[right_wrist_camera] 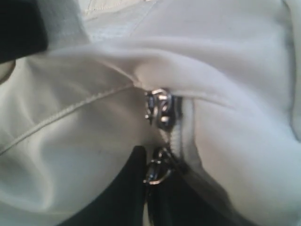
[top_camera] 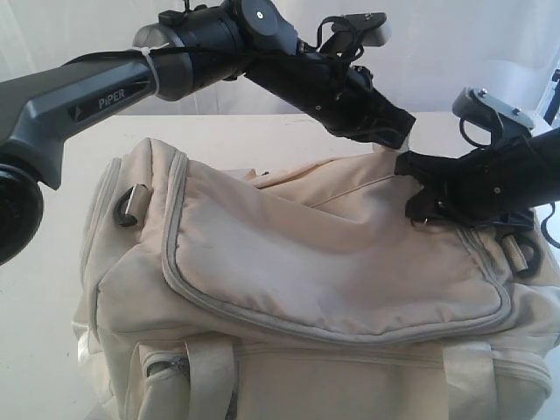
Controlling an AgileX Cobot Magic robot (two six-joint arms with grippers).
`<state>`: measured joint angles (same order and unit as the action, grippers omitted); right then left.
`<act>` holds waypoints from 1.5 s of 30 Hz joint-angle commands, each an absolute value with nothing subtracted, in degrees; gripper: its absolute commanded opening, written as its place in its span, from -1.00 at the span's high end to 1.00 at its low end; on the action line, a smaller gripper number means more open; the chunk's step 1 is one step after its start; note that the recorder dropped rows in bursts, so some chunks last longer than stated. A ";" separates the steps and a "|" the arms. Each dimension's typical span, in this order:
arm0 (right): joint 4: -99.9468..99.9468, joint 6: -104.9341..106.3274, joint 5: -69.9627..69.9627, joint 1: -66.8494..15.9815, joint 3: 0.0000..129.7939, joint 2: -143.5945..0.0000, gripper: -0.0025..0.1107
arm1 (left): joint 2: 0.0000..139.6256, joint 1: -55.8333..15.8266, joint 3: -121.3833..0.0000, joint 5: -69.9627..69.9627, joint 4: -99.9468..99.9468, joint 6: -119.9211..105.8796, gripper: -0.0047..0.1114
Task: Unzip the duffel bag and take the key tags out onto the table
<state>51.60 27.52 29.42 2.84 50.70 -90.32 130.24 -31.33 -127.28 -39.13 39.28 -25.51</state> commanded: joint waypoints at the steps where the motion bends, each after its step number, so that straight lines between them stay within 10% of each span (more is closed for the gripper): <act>1: 49.78 28.36 31.64 2.85 50.75 -89.09 0.96 | 128.57 -31.39 -128.05 -39.82 41.90 -25.51 0.92; 45: 17.46 12.79 62.38 3.50 50.74 -62.09 0.96 | 128.57 -28.61 -128.05 -34.32 38.48 -22.75 0.92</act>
